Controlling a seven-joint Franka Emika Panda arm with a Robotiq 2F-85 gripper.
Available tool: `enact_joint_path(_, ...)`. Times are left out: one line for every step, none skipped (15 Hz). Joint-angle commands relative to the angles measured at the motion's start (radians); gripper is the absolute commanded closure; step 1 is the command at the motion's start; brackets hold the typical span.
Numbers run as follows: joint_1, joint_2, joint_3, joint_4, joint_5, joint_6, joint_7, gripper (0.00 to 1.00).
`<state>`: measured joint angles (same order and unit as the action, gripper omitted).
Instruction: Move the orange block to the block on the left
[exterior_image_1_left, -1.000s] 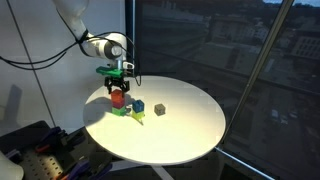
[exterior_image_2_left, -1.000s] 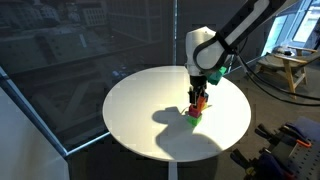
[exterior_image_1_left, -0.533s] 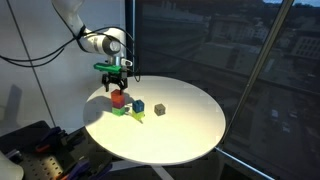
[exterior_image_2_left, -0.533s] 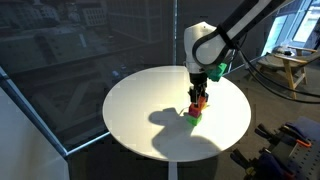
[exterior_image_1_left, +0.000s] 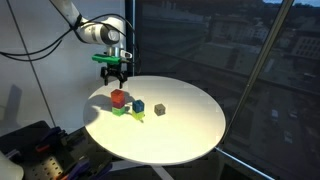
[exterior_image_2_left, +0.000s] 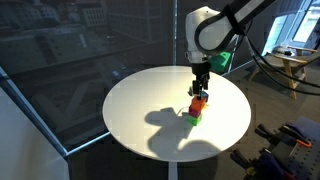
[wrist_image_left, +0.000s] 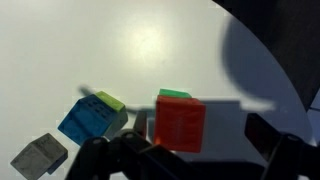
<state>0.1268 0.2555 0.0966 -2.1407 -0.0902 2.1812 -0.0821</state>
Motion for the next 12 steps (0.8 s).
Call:
enact_joint_path(-0.017, -0.055, 0.001, -0.013, 0.027, -0.052, 0.001, 0.0)
enact_joint_path(-0.019, -0.064, -0.002, -0.016, 0.032, -0.058, 0.017, 0.0)
enact_joint_path(-0.022, -0.073, -0.004, -0.02, 0.038, -0.061, 0.026, 0.0)
enact_joint_path(-0.025, -0.085, -0.007, -0.026, 0.044, -0.06, 0.041, 0.0)
enact_joint_path(-0.03, -0.097, -0.009, -0.033, 0.052, -0.058, 0.048, 0.0)
enact_joint_path(-0.035, -0.111, -0.012, -0.041, 0.059, -0.05, 0.051, 0.0)
enact_joint_path(-0.039, -0.122, -0.014, -0.047, 0.066, -0.045, 0.054, 0.0)
enact_joint_path(-0.042, -0.137, -0.016, -0.053, 0.072, -0.042, 0.059, 0.0)
enact_joint_path(-0.045, -0.15, -0.019, -0.057, 0.076, -0.041, 0.064, 0.0)
enact_joint_path(-0.047, -0.164, -0.021, -0.062, 0.08, -0.041, 0.068, 0.0)
enact_joint_path(-0.049, -0.178, -0.023, -0.068, 0.081, -0.041, 0.072, 0.0)
enact_joint_path(-0.05, -0.19, -0.024, -0.072, 0.08, -0.042, 0.077, 0.0)
